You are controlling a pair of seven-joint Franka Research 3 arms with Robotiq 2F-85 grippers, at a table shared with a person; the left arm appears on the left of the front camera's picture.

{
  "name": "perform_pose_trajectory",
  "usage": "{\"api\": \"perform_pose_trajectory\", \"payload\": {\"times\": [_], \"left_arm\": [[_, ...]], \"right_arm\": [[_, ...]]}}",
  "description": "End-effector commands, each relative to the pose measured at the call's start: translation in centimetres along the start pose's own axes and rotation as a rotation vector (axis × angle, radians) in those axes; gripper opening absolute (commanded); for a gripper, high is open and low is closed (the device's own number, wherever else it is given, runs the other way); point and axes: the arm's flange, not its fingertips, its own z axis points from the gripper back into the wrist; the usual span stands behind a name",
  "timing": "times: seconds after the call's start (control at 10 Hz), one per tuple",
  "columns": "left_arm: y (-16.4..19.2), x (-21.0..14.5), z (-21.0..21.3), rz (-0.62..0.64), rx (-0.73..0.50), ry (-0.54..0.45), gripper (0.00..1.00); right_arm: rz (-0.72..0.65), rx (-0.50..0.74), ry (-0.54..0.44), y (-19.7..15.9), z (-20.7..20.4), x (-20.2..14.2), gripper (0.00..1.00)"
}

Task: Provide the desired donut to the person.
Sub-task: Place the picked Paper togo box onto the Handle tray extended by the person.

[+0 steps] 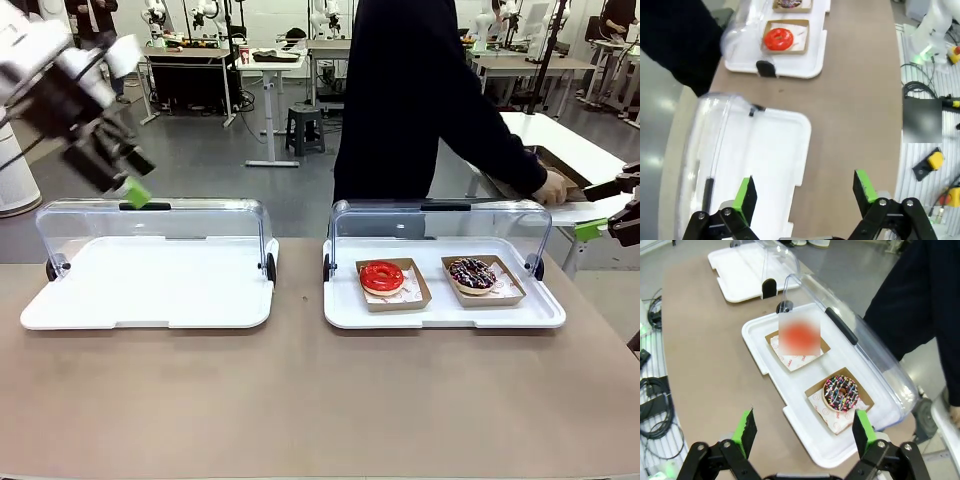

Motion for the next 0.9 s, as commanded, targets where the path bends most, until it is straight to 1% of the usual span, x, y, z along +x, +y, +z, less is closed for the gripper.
{"api": "perform_pose_trajectory", "payload": {"times": [0.0,0.1,0.3,0.4,0.6,0.8], "left_arm": [[-2.3,-5.7,0.2,0.002,0.132,-0.127,1.00],[-2.9,-7.9,0.9,0.020,0.163,-0.147,1.00],[-3.4,-10.9,3.1,-0.023,0.136,-0.201,1.00],[-3.2,-12.2,4.0,0.015,0.125,-0.229,1.00],[-2.5,-13.8,5.4,0.066,0.145,-0.227,1.00],[-1.8,-14.3,6.2,0.091,0.139,-0.211,1.00]], "right_arm": [[0.007,0.010,-0.022,-0.2,-0.2,0.0,1.00],[0.007,0.010,-0.022,-0.2,-0.2,0.0,1.00],[0.007,0.010,-0.022,-0.2,-0.2,0.0,1.00],[0.007,0.010,-0.022,-0.2,-0.2,0.0,1.00],[0.007,0.010,-0.022,-0.2,-0.2,0.0,1.00],[0.007,0.010,-0.022,-0.2,-0.2,0.0,1.00]]}}
